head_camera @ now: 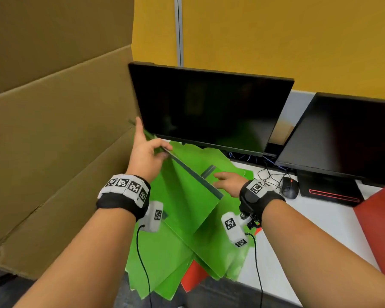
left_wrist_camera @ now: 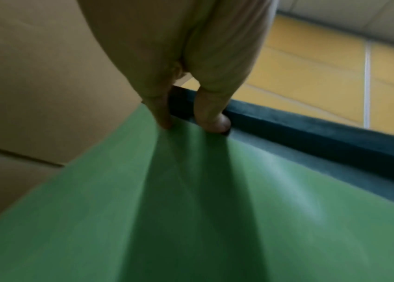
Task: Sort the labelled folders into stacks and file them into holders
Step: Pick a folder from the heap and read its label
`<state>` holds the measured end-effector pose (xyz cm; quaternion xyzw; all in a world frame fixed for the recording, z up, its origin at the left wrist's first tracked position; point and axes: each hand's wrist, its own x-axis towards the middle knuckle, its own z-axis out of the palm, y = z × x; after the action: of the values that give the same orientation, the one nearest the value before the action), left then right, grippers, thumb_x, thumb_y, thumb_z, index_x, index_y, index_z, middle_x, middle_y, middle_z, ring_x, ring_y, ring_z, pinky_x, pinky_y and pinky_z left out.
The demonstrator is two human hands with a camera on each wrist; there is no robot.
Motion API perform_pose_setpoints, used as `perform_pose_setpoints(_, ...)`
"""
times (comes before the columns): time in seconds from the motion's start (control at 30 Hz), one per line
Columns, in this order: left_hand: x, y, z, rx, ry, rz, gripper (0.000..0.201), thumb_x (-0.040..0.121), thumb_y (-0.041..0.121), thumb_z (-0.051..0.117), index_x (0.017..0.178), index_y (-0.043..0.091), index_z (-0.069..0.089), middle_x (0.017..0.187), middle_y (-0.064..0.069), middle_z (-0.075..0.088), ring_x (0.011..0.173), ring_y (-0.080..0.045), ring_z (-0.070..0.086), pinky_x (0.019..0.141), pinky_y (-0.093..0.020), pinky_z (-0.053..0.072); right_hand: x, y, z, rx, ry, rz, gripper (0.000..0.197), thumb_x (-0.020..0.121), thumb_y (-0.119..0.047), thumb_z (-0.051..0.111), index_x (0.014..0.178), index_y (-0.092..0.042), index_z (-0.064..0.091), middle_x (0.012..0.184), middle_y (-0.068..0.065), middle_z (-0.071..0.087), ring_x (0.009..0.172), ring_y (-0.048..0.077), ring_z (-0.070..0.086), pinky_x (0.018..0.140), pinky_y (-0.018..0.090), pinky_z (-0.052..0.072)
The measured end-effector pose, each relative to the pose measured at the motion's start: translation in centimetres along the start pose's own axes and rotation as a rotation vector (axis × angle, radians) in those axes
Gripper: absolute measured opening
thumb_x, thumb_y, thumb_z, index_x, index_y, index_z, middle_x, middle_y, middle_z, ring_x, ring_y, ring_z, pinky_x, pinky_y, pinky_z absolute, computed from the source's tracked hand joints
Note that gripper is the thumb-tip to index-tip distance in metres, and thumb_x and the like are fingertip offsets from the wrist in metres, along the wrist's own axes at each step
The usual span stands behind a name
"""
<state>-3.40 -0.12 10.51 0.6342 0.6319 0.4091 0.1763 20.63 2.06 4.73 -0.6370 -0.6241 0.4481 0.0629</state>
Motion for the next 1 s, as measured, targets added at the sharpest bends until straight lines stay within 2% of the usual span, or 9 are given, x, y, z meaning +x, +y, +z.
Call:
perform_pose_setpoints(0.17,0.4,2.7,-0.4,-0.073,-0.035,0.040,0.018,0.078,-0.005,0.072,0.083,0.013,0.073,0.161,-0.001,-0.010,0.139,-0.004,0.021,0.107,-0.007,0.023,-1.0,-1.0,0.1,0.040,-0.046,-0.137,0.043,0.097,-0.024,0.048,0.140,-0.026,0.044,0.144,-0.001,0.044,0.119,0.014,0.047,0.089,0.019,0.031)
perform_pose_setpoints(0.27,0.1,3.0,0.0,-0.168,-0.063,0.030,0.023,0.078,-0.010,0.068,0.083,0.013,0.074,0.156,-0.001,0.023,0.130,-0.002,0.040,0.095,0.001,0.035,-0.7,-0.5,0.2,0.053,-0.046,-0.128,0.047,0.098,-0.034,0.045,0.144,-0.028,0.037,0.148,0.001,0.039,0.122,0.016,0.045,0.094,0.024,0.034)
perform_pose_setpoints(0.33,-0.3,2.8,0.3,-0.221,-0.094,0.026,0.035,0.080,-0.011,0.064,0.083,0.022,0.074,0.140,-0.005,0.049,0.128,-0.009,0.048,0.103,-0.014,0.041,-0.4,0.3,0.4,0.091,-0.033,-0.088,0.053,0.096,-0.041,0.045,0.146,-0.029,0.032,0.149,0.003,0.037,0.132,0.022,0.041,0.098,0.030,0.035)
perform_pose_setpoints(0.43,-0.4,2.1,0.9,-0.369,-0.218,-0.004,0.053,0.082,-0.021,0.050,0.091,0.027,0.071,0.140,-0.005,0.050,0.133,-0.017,0.045,0.112,-0.036,0.037,0.0,1.4,0.4,0.178,-0.004,-0.049,0.062,0.093,-0.043,0.051,0.148,-0.030,0.025,0.151,0.006,0.034,0.134,0.024,0.040,0.098,0.035,0.039)
perform_pose_setpoints(0.57,-0.4,1.6,1.5,-0.393,-0.300,-0.136,0.056,0.083,-0.013,0.045,0.111,0.030,0.068,0.150,-0.003,0.038,0.129,-0.016,0.047,0.109,-0.039,0.039,0.2,2.2,0.5,0.179,-0.070,-0.085,0.073,0.093,-0.033,0.056,0.150,-0.036,0.009,0.154,0.006,0.027,0.107,0.017,0.057,0.060,0.017,0.046)
perform_pose_setpoints(0.63,-0.6,1.2,1.6,-0.282,-0.266,-0.086,0.056,0.081,-0.010,0.054,0.116,0.031,0.065,0.143,0.000,0.042,0.087,-0.016,0.055,0.087,-0.025,0.048,0.8,2.4,0.6,0.130,-0.030,-0.105,0.076,0.093,-0.030,0.057,0.151,-0.032,0.008,0.154,0.004,0.026,0.079,0.007,0.056,0.044,0.008,0.039)
perform_pose_setpoints(0.77,-0.8,-0.5,1.4,-0.350,-0.201,-0.059,0.060,0.076,-0.011,0.060,0.103,0.041,0.068,0.115,0.000,0.058,0.074,-0.019,0.047,0.068,-0.036,0.049,1.7,3.1,0.2,0.140,0.254,-0.001,0.085,0.084,-0.027,0.068,0.149,-0.014,0.017,0.149,0.010,0.035,0.129,0.028,0.045,0.102,0.034,0.044)
perform_pose_setpoints(0.87,-0.8,-1.1,1.2,-0.432,-0.164,-0.141,0.059,0.078,-0.019,0.053,0.091,0.038,0.062,0.089,-0.008,0.054,0.075,-0.021,0.043,0.065,-0.035,0.038,2.1,3.7,-0.9,0.355,0.338,0.055,0.063,0.085,-0.012,0.067,0.138,-0.004,0.033,0.130,0.013,0.053,0.117,0.029,0.054,0.099,0.034,0.044)
perform_pose_setpoints(1.0,-1.0,-1.1,1.4,-0.479,-0.083,-0.195,0.054,0.079,-0.023,0.050,0.096,0.028,0.041,0.099,-0.001,0.058,0.085,-0.018,0.057,0.076,-0.042,0.049,1.8,4.3,-2.3,0.371,0.488,0.037,0.010,0.087,-0.012,0.062,0.097,-0.010,0.059,0.095,0.011,0.065,0.083,0.027,0.062,0.078,0.037,0.054)
